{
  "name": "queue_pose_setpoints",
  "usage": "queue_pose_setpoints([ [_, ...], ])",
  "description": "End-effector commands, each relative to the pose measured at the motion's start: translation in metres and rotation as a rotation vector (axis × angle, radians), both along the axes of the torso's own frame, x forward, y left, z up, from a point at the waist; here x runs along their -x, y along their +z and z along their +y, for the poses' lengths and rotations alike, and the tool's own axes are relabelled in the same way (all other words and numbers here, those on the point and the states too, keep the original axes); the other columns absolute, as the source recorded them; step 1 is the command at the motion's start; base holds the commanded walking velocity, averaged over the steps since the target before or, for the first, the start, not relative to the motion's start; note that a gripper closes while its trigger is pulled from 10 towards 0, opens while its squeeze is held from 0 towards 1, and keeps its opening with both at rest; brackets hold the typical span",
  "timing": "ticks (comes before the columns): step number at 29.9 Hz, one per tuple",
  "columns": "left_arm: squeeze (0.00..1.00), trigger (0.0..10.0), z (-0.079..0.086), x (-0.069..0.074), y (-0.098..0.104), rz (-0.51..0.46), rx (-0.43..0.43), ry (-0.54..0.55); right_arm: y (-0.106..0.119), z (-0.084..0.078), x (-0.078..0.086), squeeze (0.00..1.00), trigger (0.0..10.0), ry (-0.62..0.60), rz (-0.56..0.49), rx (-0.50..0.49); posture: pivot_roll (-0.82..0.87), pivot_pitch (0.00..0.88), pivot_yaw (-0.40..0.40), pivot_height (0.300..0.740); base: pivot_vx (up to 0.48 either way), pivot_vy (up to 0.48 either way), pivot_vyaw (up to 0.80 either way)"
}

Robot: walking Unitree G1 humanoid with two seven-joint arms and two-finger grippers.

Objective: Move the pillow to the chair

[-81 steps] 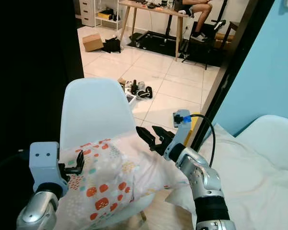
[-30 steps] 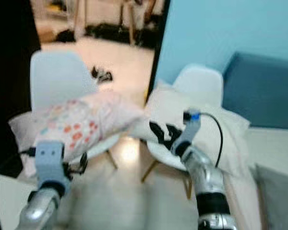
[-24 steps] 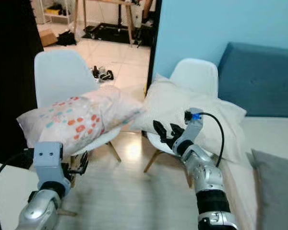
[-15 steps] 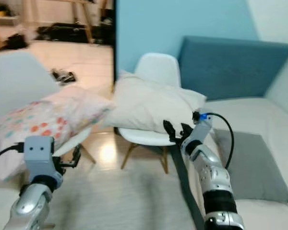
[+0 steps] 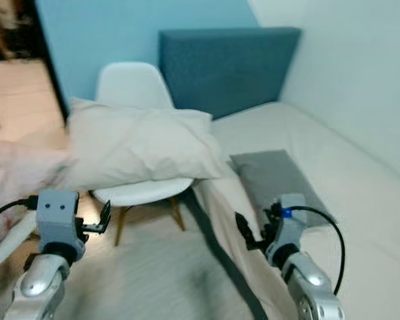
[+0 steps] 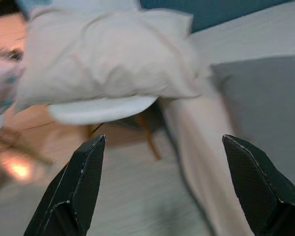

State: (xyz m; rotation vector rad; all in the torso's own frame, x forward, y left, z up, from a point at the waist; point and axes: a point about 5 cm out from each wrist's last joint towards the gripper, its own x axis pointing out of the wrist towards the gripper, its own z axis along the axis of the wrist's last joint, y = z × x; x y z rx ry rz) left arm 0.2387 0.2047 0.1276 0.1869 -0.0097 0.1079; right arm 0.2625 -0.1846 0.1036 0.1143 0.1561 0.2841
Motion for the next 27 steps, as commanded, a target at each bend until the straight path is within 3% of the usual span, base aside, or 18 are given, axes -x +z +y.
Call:
queue_pose_setpoints([
  [1, 0.0, 10.0, -0.004, -0.002, -0.003, 0.006, -0.012, -0.016, -0.003, -0.004, -0.002, 0.0, 10.0, -0.032, 0.004, 0.014, -0.04, 0.0, -0.093, 0.74, 0.0, 0.0, -0.71],
  [6, 0.0, 10.0, -0.003, -0.002, -0.002, -0.004, -0.007, -0.01, 0.001, -0.005, -0.011, 0.0, 10.0, -0.051, -0.011, 0.015, -0.04, 0.0, -0.096, 0.74, 0.0, 0.0, -0.62],
  [10, 0.0, 10.0, -0.002, -0.002, -0.002, -0.005, -0.009, 0.015, 0.002, -0.005, -0.014, 0.0, 10.0, -0.038, -0.011, 0.028, -0.03, 0.0, -0.104, 0.74, 0.285, 0.0, 0.0],
  [18, 0.0, 10.0, -0.002, -0.003, -0.003, -0.001, -0.009, 0.015, 0.005, -0.003, -0.01, 0.0, 10.0, -0.039, 0.004, 0.043, -0.03, 0.0, -0.104, 0.74, 0.465, 0.0, 0.0],
  [27, 0.0, 10.0, -0.003, -0.003, -0.004, 0.002, -0.004, 0.009, 0.003, -0.004, -0.012, 0.0, 10.0, -0.052, 0.017, 0.039, -0.03, 0.0, -0.102, 0.74, 0.48, 0.0, -0.75],
])
